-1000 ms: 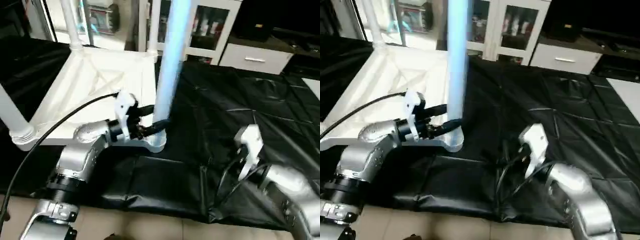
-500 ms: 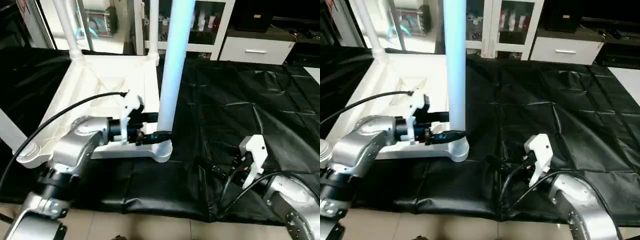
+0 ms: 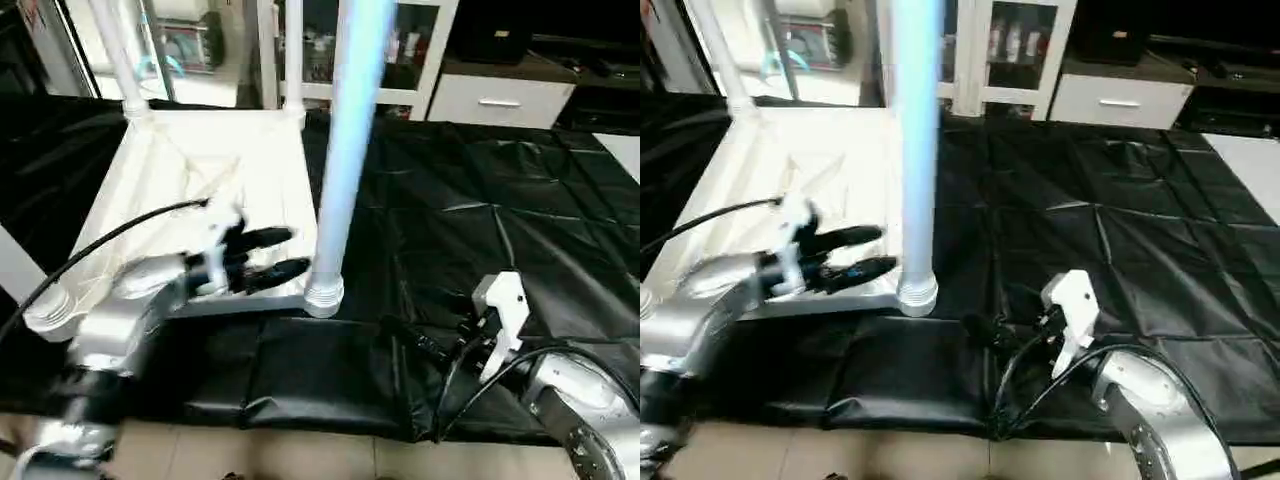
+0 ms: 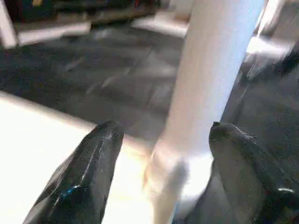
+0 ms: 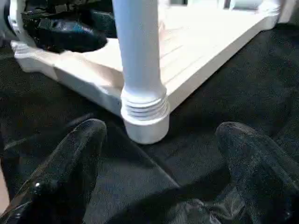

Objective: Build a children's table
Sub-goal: Rotate table base

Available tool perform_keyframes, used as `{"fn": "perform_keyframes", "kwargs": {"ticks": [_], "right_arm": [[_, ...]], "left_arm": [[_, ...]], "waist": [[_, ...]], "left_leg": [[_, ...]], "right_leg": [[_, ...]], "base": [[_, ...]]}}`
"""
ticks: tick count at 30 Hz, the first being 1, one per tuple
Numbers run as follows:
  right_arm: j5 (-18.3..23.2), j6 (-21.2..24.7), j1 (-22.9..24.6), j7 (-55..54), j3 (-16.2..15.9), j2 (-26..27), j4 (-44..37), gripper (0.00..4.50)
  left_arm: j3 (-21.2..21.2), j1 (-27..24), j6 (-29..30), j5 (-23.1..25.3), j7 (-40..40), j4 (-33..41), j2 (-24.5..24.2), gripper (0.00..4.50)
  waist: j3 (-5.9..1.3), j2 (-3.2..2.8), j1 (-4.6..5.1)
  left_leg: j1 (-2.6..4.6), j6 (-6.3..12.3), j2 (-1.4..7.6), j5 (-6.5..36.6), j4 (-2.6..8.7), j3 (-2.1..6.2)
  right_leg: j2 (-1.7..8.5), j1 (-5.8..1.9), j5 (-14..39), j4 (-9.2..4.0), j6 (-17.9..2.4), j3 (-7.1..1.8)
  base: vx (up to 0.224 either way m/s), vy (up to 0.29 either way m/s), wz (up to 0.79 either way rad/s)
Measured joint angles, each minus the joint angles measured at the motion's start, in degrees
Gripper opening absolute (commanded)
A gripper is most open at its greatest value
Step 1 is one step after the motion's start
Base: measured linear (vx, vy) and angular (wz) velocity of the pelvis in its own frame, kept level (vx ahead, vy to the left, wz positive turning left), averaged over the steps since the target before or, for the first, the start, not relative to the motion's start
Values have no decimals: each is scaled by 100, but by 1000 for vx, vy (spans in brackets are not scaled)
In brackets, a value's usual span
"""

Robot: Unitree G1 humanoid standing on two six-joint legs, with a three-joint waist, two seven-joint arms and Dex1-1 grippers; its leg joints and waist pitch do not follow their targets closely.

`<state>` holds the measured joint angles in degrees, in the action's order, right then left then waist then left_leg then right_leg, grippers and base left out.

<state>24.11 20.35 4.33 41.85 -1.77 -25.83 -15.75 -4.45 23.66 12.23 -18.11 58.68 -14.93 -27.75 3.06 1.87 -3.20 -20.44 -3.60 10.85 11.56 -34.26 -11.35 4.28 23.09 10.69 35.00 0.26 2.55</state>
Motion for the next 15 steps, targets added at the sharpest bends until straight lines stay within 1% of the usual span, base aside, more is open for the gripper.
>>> {"fn": "perform_keyframes", "kwargs": {"ticks": [1, 4, 6, 8, 10, 12, 13, 15], "right_arm": [[-9, 0, -9, 38, -2, -35, 66, 408], [-15, -1, -119, 127, -30, -85, 129, 408], [-18, -1, -209, 156, -57, -92, 148, 408], [-23, -12, -317, 235, -84, -92, 270, 408], [-23, -12, -388, 250, -97, -114, 350, 408], [-23, -12, -431, 277, -99, -153, 358, 408], [-26, -15, -437, 334, -104, -186, 359, 408], [-29, -25, -452, 368, -112, -192, 362, 408]], "left_arm": [[-45, 0, -154, 192, -16, -48, -129, 339], [-105, -2, -328, 495, -21, -197, -312, 339], [-168, -1, -401, 614, -17, -225, -340, 339], [-376, 51, -536, 795, 5, -304, -353, 339], [-545, 125, -578, 881, 83, -409, -306, 339], [-665, 222, -605, 947, 135, -487, -230, 339], [-752, 359, -613, 1012, 203, -612, -151, 339], [-814, 443, -620, 1052, 260, -639, -93, 339]], "waist": [[0, 56, -17], [-3, 138, -53], [-5, 196, -61], [-9, 277, -85], [-6, 331, -105], [-10, 351, -126], [-12, 359, -159], [-14, 364, -179]], "left_leg": [[0, 0, 1, 0, 1, 0], [-5, 2, -5, 1, -1, -4], [-4, 3, -6, 2, -2, -7], [-2, 2, -2, 1, -2, -6], [-1, 1, -2, 1, -3, -6], [-2, 1, -3, 1, -4, -8], [-2, 1, -3, 1, -3, -8], [0, 1, -2, 1, -3, -8]], "right_leg": [[0, 0, 1, -1, 1, 1], [5, -1, -3, -5, -5, -3], [8, -2, -14, -5, -23, -5], [7, -2, -13, -2, -22, -2], [6, -2, -13, -2, -22, -2], [7, -2, -15, -2, -25, -4], [7, -2, -16, -2, -26, -3], [7, -2, -16, 1, -26, -3]], "base": [[0, 0, 0], [0, 0, 0], [0, 0, 0], [0, 0, 0], [0, 0, 0], [0, 0, 0], [0, 0, 0], [0, 0, 0]]}}
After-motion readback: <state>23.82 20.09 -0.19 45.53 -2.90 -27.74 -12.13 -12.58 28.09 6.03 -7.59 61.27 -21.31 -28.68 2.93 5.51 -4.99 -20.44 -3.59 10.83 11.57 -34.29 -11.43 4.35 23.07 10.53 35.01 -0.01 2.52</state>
